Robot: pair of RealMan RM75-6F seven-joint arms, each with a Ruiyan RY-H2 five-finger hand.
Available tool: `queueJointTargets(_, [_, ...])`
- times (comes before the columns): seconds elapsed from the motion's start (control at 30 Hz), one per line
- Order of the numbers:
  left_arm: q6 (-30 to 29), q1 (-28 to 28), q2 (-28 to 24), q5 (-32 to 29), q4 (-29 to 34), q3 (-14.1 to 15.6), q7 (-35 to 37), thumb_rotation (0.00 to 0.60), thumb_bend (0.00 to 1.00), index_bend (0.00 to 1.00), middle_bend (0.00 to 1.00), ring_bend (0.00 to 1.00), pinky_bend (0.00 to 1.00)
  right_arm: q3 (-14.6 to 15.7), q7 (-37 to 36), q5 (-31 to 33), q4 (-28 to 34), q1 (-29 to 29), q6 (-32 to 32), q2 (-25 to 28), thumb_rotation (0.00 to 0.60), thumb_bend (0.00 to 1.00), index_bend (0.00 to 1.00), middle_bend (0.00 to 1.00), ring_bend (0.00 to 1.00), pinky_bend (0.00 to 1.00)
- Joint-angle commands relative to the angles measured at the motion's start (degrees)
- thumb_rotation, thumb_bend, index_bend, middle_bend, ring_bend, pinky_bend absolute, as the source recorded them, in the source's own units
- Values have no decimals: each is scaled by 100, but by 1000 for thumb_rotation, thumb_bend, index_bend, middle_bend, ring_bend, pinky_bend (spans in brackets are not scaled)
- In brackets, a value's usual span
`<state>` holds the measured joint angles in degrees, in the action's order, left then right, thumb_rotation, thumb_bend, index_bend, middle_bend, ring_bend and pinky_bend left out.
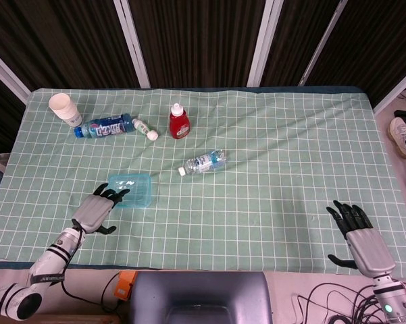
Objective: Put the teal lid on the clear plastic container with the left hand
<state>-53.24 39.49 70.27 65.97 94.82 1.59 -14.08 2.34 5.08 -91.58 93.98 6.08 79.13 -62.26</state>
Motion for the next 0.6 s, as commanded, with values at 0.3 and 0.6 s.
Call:
queueJointTargets(0.3, [89, -71, 15, -11, -111, -66, -64, 600, 212, 0, 264, 155, 44, -1, 11, 18, 15, 1, -11, 10, 600, 185, 0, 0, 0, 0])
queueJointTargets(0.6, [192, -123, 37, -50, -177, -81, -86, 600, 214, 0, 270, 163, 46, -6, 23, 28, 21, 0, -10, 6, 600, 186, 0, 0, 0, 0])
